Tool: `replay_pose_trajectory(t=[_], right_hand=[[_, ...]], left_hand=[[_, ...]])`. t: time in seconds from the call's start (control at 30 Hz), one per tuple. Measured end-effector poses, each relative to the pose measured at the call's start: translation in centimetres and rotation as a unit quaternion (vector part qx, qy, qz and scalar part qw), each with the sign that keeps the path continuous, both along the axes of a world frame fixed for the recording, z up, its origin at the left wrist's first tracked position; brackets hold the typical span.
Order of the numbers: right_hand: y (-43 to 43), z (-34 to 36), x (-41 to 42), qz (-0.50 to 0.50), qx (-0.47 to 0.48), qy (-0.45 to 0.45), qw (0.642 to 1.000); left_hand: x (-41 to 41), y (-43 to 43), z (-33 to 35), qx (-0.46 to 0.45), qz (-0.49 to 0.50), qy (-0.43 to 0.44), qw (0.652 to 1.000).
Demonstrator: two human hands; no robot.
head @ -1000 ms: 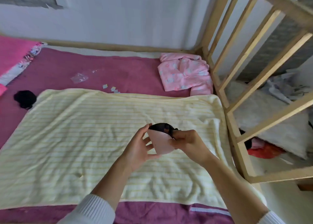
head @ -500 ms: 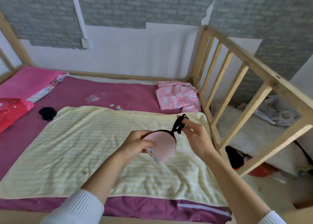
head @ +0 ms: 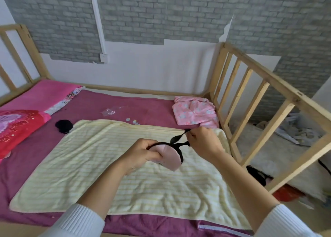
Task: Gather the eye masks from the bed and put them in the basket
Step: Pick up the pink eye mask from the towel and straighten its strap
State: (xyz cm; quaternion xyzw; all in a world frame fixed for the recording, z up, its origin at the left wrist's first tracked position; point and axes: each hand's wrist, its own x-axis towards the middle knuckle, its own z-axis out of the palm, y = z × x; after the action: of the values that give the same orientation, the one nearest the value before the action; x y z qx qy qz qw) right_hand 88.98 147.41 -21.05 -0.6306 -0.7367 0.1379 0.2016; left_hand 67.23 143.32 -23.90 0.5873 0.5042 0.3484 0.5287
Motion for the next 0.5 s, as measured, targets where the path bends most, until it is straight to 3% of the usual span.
replay_pose_trajectory(t=[0.13,0.3,0.4,0.5], right_hand=[[0.2,1.4,-0.5,0.080,-0.086,-0.062,0.991],[0.0,3.4,-2.6,0.171,-0.056,-0.069,0.981],[-0.1,4.3,-3.3,0.184,-0.074,-0.090,0.976],[0.1,5.1,-2.5,0.155,-0.121,-0.130,0.972]], left_hand=[[-1.7,-0.1,-0.4,0.025,0.074,0.025,0.997],[-1.3,-0.6,0.2,0.036,-0.015,0.067,0.997],[-0.8,-0.7,0.6,0.064,-0.034,0.104,0.992],[-1.7,-0.7,0.5,0.141,0.038,0.195,0.970]])
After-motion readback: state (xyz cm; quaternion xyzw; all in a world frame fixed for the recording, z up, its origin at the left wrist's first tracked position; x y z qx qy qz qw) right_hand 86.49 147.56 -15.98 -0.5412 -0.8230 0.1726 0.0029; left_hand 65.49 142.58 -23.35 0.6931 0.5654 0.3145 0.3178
